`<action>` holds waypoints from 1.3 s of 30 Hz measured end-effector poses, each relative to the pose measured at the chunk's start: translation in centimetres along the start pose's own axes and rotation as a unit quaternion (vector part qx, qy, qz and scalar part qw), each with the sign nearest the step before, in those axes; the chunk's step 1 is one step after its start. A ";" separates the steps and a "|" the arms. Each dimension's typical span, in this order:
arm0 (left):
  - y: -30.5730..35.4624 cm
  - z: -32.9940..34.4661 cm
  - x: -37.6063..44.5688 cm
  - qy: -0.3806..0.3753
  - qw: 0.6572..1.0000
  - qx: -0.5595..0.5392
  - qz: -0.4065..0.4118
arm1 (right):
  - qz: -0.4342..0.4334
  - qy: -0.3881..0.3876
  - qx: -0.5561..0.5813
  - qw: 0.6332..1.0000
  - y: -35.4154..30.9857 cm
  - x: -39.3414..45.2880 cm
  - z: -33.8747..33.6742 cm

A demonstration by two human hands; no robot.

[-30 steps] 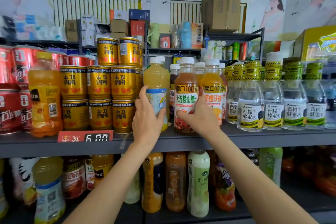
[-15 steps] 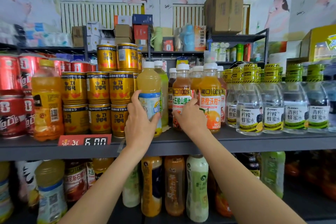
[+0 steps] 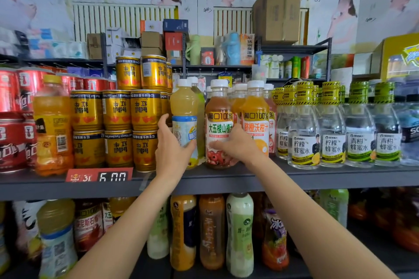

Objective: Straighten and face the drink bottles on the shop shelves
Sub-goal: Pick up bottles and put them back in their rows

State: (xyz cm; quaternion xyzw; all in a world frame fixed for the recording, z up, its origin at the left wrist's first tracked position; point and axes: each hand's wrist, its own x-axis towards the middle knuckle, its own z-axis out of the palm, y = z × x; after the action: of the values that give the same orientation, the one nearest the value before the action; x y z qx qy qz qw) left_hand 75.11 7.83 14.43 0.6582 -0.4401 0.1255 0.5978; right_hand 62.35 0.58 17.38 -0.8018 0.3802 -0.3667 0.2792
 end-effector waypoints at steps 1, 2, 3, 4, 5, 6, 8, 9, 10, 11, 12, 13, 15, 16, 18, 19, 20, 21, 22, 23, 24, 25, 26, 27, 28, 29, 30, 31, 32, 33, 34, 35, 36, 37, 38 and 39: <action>0.0 0.0 0.3 -0.008 1.000 -0.008 -0.010 | -0.013 0.010 -0.017 1.000 0.0 0.0 0.0; 0.1 0.0 0.5 -0.016 1.000 -0.008 -0.015 | -0.028 0.029 -0.040 0.998 -0.1 0.0 0.0; 0.2 0.0 0.7 -0.022 1.000 -0.003 -0.019 | -0.043 0.050 -0.061 0.996 -0.2 0.0 0.2; 0.4 -0.1 0.7 -0.026 0.999 0.007 -0.020 | -0.058 0.071 -0.080 0.993 -0.2 0.1 0.5; 0.6 -0.2 0.7 -0.029 0.999 0.025 -0.018 | -0.068 0.088 -0.099 0.989 -0.4 0.1 0.8; 0.8 -0.3 0.6 -0.032 0.998 0.051 -0.017 | -0.072 0.103 -0.114 0.985 -0.6 0.2 1.1; 1.1 -0.6 0.4 -0.029 0.994 0.107 -0.013 | -0.062 0.121 -0.136 0.981 -0.8 0.5 1.6; 1.2 -0.8 0.3 -0.028 0.992 0.126 -0.010 | -0.051 0.127 -0.142 0.980 -0.8 0.9 1.9; 1.2 -1.1 0.2 -0.030 0.990 0.137 -0.008 | -0.043 0.131 -0.144 0.980 -0.8 1.3 2.1; 1.2 -1.4 0.1 -0.033 0.989 0.143 -0.006 | -0.037 0.131 -0.145 0.980 -0.8 1.5 2.2; 1.2 -1.7 0.0 -0.037 0.989 0.144 -0.007 | -0.034 0.130 -0.144 0.980 -0.8 1.8 2.3; 1.3 -2.1 0.0 -0.041 0.989 0.142 -0.007 | -0.032 0.131 -0.145 0.980 -0.8 1.9 2.4; 1.3 -2.9 -0.2 -0.043 0.990 0.134 -0.006 | -0.046 0.169 -0.169 0.970 -1.0 1.5 2.6; 1.3 -3.2 -0.3 -0.043 0.990 0.132 -0.005 | -0.073 0.214 -0.184 0.957 -1.3 1.1 2.8; 1.2 -3.9 -0.4 -0.042 0.990 0.133 -0.003 | -0.162 0.300 -0.187 0.921 -2.5 0.5 2.9; 1.1 -4.3 -0.4 -0.042 0.990 0.134 -0.004 | -0.207 0.321 -0.181 0.906 -3.4 0.5 2.9; 1.0 -4.5 -0.3 -0.042 0.990 0.134 -0.005 | -0.241 0.309 -0.179 0.902 -4.2 0.8 3.0; 1.0 -4.8 -0.3 -0.043 0.990 0.132 -0.007 | -0.248 0.274 -0.176 0.912 -4.8 1.4 3.1; 0.9 -5.0 -0.2 -0.045 0.991 0.129 -0.009 | -0.230 0.235 -0.160 0.931 -5.3 2.2 3.3; 0.9 -5.1 -0.2 -0.048 0.991 0.125 -0.011 | -0.197 0.197 -0.143 0.950 -5.6 3.2 3.6; 0.8 -5.2 -0.1 -0.051 0.991 0.121 -0.011 | -0.170 0.167 -0.135 0.962 -6.0 4.0 3.9; 0.8 -5.3 -0.1 -0.055 0.991 0.119 -0.009 | -0.153 0.149 -0.139 0.967 -6.3 4.5 4.2; 0.7 -5.4 -0.1 -0.059 0.991 0.119 -0.006 | -0.143 0.142 -0.153 0.967 -6.5 4.9 4.7; 0.7 -5.4 -0.1 -0.062 0.991 0.119 -0.002 | -0.134 0.143 -0.173 0.965 -6.6 5.3 5.1; 0.6 -5.5 0.0 -0.063 0.991 0.118 0.002 | -0.127 0.147 -0.191 0.962 -6.6 5.6 5.4; 0.6 -5.5 0.0 -0.063 0.991 0.116 0.004 | -0.122 0.152 -0.207 0.959 -6.6 5.9 5.7; 0.5 -5.6 0.0 -0.063 0.992 0.112 0.004 | -0.117 0.153 -0.219 0.956 -6.7 6.1 5.8; 0.4 -5.6 0.1 -0.063 0.992 0.106 0.002 | -0.113 0.150 -0.226 0.956 -6.8 6.2 5.9; 0.3 -5.6 0.1 -0.064 0.993 0.100 -0.001 | -0.111 0.146 -0.227 0.957 -6.8 6.3 6.1; 0.3 -5.7 0.1 -0.064 0.994 0.093 -0.005 | -0.106 0.140 -0.221 0.959 -6.8 6.3 6.3; 0.4 -5.7 0.1 -0.064 0.994 0.087 -0.007 | -0.098 0.136 -0.209 0.963 -6.7 6.3 6.5; 0.4 -5.7 0.1 -0.064 0.994 0.083 -0.008 | -0.092 0.131 -0.195 0.968 -6.8 6.2 6.6; 0.3 -5.7 0.1 -0.064 0.995 0.079 -0.009 | -0.093 0.124 -0.181 0.971 -6.8 6.0 6.6; 0.3 -5.7 0.1 -0.063 0.995 0.073 -0.010 | -0.101 0.117 -0.168 0.974 -6.8 5.7 6.4; 0.2 -5.8 0.1 -0.062 0.996 0.066 -0.012 | -0.116 0.108 -0.153 0.976 -6.7 5.6 6.3; 0.1 -5.8 0.1 -0.062 0.996 0.054 -0.017 | -0.133 0.099 -0.134 0.977 -6.5 5.4 6.1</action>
State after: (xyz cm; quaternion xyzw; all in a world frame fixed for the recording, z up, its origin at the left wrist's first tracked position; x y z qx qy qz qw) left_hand 77.25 13.03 16.03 0.7035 -0.4579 0.0978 0.5347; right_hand 72.24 0.83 20.67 -0.8350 0.3420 -0.4237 0.0789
